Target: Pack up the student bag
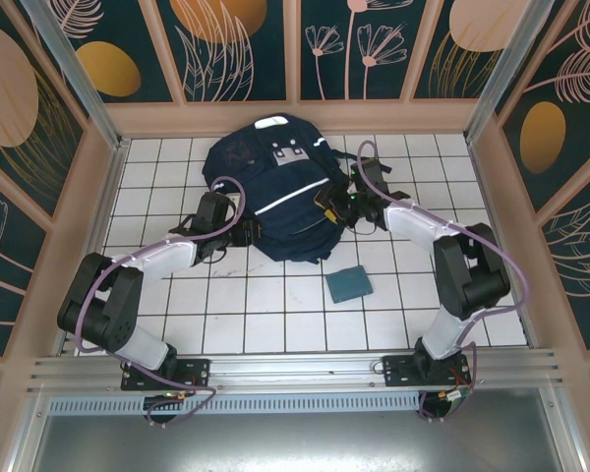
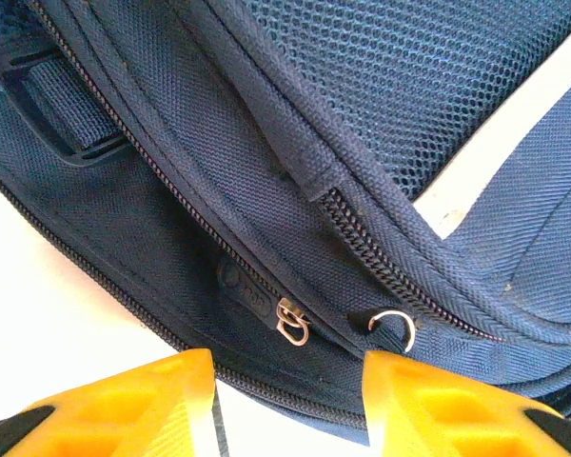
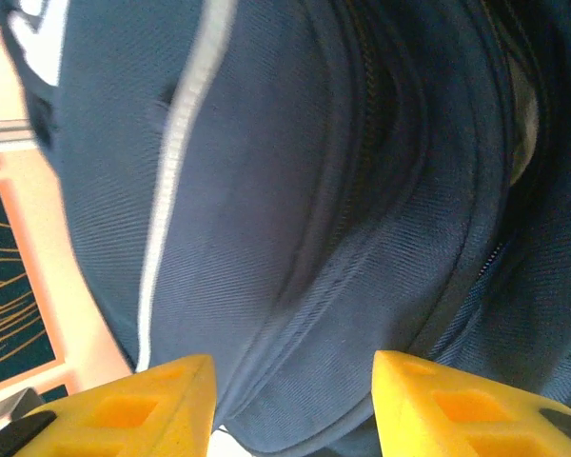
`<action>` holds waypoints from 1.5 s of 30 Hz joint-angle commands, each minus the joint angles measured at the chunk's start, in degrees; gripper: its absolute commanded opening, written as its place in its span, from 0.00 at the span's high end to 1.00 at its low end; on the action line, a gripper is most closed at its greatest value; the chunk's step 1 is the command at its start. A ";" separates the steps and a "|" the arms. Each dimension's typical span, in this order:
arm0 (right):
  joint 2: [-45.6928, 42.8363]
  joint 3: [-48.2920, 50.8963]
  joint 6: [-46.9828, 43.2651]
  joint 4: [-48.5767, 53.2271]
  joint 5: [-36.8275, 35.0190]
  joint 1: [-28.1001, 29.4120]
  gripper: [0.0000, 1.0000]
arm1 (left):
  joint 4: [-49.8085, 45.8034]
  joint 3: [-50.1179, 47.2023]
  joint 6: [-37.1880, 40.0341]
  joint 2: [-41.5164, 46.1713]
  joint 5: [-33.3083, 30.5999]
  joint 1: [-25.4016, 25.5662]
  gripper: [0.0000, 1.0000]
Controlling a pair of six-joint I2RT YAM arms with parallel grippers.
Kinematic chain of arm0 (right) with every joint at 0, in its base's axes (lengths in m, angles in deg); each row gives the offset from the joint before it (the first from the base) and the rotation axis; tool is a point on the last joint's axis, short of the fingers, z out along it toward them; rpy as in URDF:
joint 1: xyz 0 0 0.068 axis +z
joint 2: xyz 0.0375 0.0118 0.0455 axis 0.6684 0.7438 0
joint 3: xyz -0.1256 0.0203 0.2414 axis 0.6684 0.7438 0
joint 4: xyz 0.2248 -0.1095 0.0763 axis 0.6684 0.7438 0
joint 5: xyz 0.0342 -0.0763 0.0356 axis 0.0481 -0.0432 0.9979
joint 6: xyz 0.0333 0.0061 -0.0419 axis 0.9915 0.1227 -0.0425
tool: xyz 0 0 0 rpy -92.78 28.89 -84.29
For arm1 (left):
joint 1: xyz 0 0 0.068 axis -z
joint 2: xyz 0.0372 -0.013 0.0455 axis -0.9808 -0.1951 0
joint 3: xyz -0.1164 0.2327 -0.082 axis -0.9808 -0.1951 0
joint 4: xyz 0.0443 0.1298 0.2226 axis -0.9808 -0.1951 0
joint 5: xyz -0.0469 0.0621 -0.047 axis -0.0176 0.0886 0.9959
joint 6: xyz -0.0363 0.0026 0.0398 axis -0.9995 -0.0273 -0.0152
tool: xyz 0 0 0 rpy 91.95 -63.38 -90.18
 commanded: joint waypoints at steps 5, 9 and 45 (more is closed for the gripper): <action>4.39 -3.66 4.22 -6.01 2.90 0.60 0.60 | 1.42 0.56 2.14 1.39 -0.44 -0.37 0.54; 5.28 -4.47 4.71 -6.71 2.76 0.60 0.66 | 2.05 0.00 2.54 1.97 -0.89 -0.37 0.53; -1.99 -8.12 1.33 -7.75 7.26 -6.12 1.00 | 22.45 -2.04 11.89 -7.47 10.86 0.75 0.50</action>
